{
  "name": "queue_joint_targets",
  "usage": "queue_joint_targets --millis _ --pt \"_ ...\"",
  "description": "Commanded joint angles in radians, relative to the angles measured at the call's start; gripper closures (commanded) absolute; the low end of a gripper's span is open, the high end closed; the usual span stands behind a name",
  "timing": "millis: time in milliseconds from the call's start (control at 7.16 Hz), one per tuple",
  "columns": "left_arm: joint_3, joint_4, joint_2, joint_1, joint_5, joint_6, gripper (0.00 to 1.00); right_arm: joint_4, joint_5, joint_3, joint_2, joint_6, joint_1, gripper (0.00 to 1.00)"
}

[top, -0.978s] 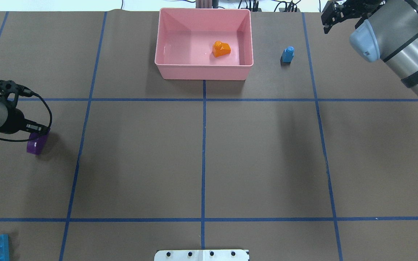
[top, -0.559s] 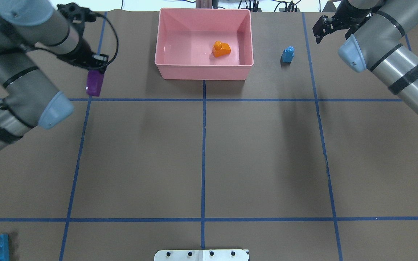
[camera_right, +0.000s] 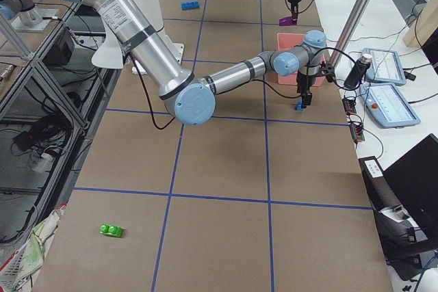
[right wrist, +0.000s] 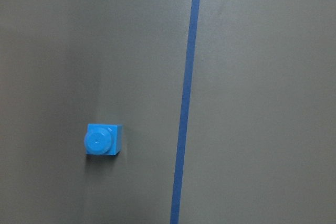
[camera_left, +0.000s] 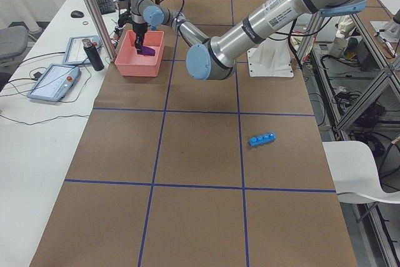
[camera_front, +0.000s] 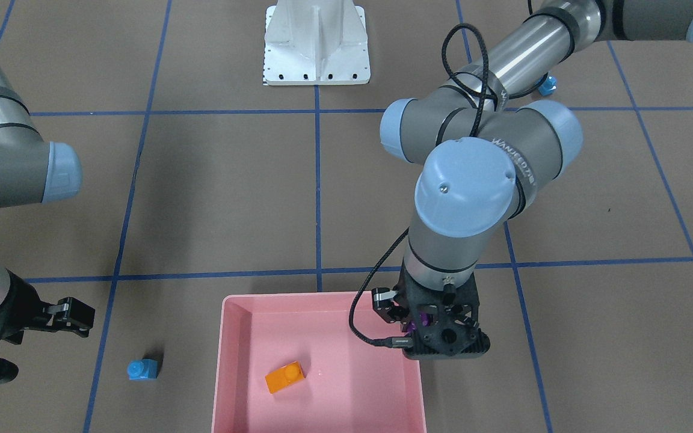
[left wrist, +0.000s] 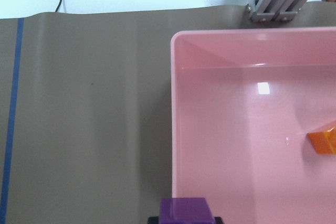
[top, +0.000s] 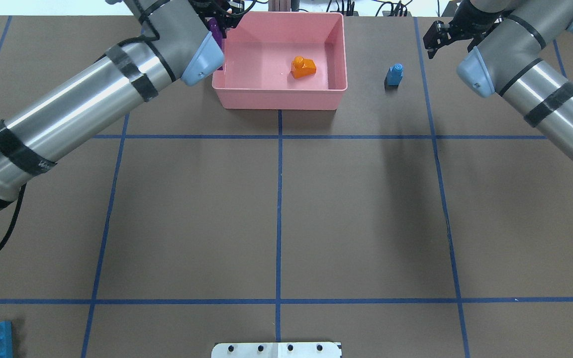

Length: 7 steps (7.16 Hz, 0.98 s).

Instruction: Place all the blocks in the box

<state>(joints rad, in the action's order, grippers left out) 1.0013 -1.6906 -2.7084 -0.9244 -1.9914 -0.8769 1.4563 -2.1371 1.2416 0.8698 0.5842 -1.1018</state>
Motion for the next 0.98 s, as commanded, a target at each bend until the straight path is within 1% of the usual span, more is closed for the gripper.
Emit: queue_joint_targets --millis 0,140,279,419,559,838 --pt "-0.279 -0.191 -0.139 0.001 0.006 -0.112 1.0 -0.002 0.002 -0.046 -0.037 0.003 0.005 0.0" --pt "-0.349 -0.245 -0.175 0.002 0.009 -0.15 0.93 -0.017 0.008 -0.054 -0.037 0.003 0.005 0.0" --pt "-0.352 -0.257 -0.174 0.021 0.017 -0.142 0.02 -0.045 0.011 -0.086 -0.046 0.003 0.008 0.0" --pt "-0.351 -0.258 -0.175 0.03 0.026 -0.142 0.0 -0.065 0.014 -0.127 -0.063 0.003 0.013 0.0" --pt "-0.345 -0.258 -0.175 0.038 0.025 -0.142 0.0 -0.117 0.034 -0.16 -0.064 0.005 0.02 0.0" --pt "-0.339 -0.258 -0.174 0.047 0.026 -0.142 0.0 -0.189 0.065 -0.267 -0.141 0.127 0.071 0.0"
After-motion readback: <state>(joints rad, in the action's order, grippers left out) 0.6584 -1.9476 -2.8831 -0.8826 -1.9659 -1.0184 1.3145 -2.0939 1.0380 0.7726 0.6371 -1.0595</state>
